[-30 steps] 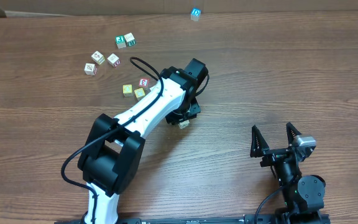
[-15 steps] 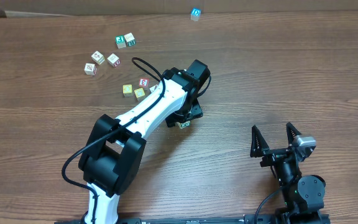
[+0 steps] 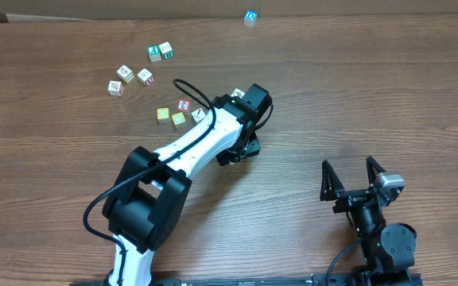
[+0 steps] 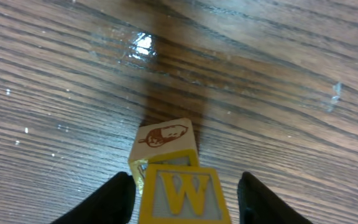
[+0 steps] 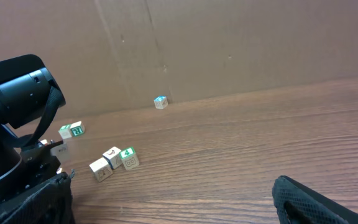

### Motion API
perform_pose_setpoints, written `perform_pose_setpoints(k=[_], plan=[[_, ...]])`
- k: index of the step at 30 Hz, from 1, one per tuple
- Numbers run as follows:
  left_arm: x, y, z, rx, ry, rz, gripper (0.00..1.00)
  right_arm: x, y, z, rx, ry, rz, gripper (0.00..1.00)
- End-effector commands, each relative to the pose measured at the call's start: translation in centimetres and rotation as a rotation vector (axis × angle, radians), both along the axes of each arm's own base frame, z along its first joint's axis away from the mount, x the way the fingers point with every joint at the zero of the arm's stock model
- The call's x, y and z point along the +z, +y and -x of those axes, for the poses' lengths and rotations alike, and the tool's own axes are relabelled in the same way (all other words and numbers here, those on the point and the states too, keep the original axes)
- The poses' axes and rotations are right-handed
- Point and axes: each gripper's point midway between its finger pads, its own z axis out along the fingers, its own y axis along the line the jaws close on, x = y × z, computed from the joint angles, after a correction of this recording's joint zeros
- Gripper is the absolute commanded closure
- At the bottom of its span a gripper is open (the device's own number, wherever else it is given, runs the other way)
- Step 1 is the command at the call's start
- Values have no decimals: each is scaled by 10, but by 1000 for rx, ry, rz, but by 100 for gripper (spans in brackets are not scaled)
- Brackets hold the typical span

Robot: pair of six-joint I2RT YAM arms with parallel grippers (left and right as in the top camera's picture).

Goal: Form a tower
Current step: 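Lower the W block onto the acorn block and open the left gripper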

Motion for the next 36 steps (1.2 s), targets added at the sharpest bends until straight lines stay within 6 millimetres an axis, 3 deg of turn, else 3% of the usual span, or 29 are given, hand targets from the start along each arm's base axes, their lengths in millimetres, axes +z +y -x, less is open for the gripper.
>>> perform_pose_setpoints(k=[1, 21, 28, 36], plan=[[4, 8, -2, 13, -32, -41, 53, -1, -1, 0, -2, -6, -6, 0], [-8, 10, 1, -49, -52, -70, 55, -1, -1, 0, -2, -6, -6, 0], [-9, 10, 0, -65, -55, -71, 70, -1, -1, 0, -2, -6, -6, 0], [-9, 8, -4, -296, -73, -88, 62, -1, -1, 0, -2, -6, -6, 0]])
